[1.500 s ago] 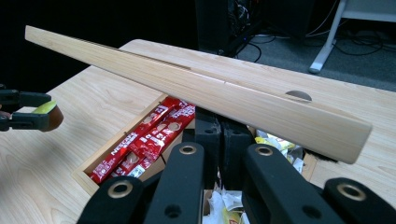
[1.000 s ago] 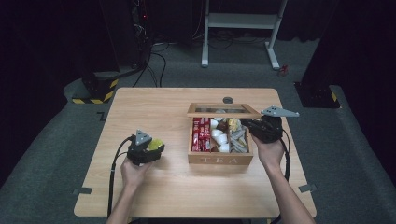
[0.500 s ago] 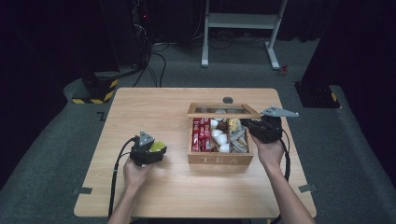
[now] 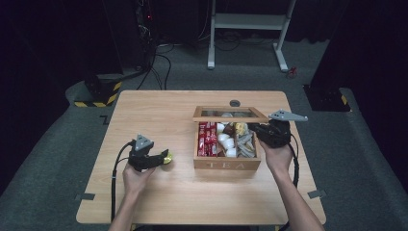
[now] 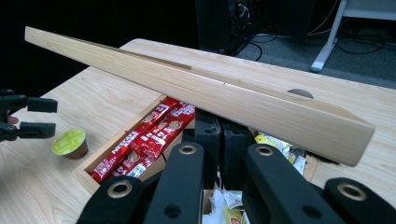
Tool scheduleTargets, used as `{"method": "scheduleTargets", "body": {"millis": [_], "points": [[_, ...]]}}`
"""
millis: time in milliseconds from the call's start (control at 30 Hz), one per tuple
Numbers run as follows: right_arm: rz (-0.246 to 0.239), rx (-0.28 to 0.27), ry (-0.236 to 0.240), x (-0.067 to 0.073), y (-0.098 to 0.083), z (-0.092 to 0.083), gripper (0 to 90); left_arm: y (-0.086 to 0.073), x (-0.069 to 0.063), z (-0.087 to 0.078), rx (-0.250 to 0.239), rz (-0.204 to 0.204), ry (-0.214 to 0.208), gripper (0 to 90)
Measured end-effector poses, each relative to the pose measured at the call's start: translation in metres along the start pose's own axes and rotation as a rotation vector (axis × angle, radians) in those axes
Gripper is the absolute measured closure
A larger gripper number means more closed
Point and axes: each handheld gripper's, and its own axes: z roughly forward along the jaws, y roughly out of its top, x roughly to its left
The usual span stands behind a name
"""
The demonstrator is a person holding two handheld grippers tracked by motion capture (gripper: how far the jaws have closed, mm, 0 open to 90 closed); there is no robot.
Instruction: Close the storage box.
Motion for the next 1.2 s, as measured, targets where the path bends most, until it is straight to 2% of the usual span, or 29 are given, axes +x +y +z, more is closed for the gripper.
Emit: {"method": "scheduleTargets", "body": {"millis": [67,267,333,367,400,533,567,700,1133,1200], "points": [[-0.003,0.002,0.001,0.000,-0.001,0.000,87.6,-0.002,0.005,-0.004,-0.008,-0.008,0.015,31.9],[-0.002,0.007,0.002,0.001,-0.005,-0.001,87.6,-0.016,0.024,-0.016,-0.027,-0.076,0.062,32.5],[-0.001,0.009,0.004,0.001,-0.007,-0.001,87.6,-0.024,0.033,-0.021,-0.026,-0.104,0.087,32.6],[-0.001,0.009,0.004,0.001,-0.007,-0.001,87.6,-0.024,0.033,-0.021,-0.026,-0.104,0.087,32.7],[-0.003,0.009,0.005,0.002,-0.008,-0.001,87.6,-0.031,0.038,-0.023,-0.020,-0.122,0.101,32.7],[-0.001,0.012,0.007,0.002,-0.011,0.000,87.6,-0.040,0.045,-0.024,-0.005,-0.142,0.121,32.6],[-0.001,0.012,0.007,0.002,-0.011,0.001,87.6,-0.046,0.047,-0.024,0.010,-0.163,0.129,32.4],[0.003,0.015,0.010,0.002,-0.014,0.002,87.1,-0.056,0.052,-0.023,0.036,-0.158,0.168,32.2],[0.009,0.018,0.014,0.004,-0.021,0.002,85.4,-0.071,0.055,-0.015,0.097,-0.136,0.212,30.8],[0.007,0.022,0.016,0.004,-0.023,0.002,85.4,-0.073,0.056,-0.013,0.102,-0.148,0.217,30.6]]}}
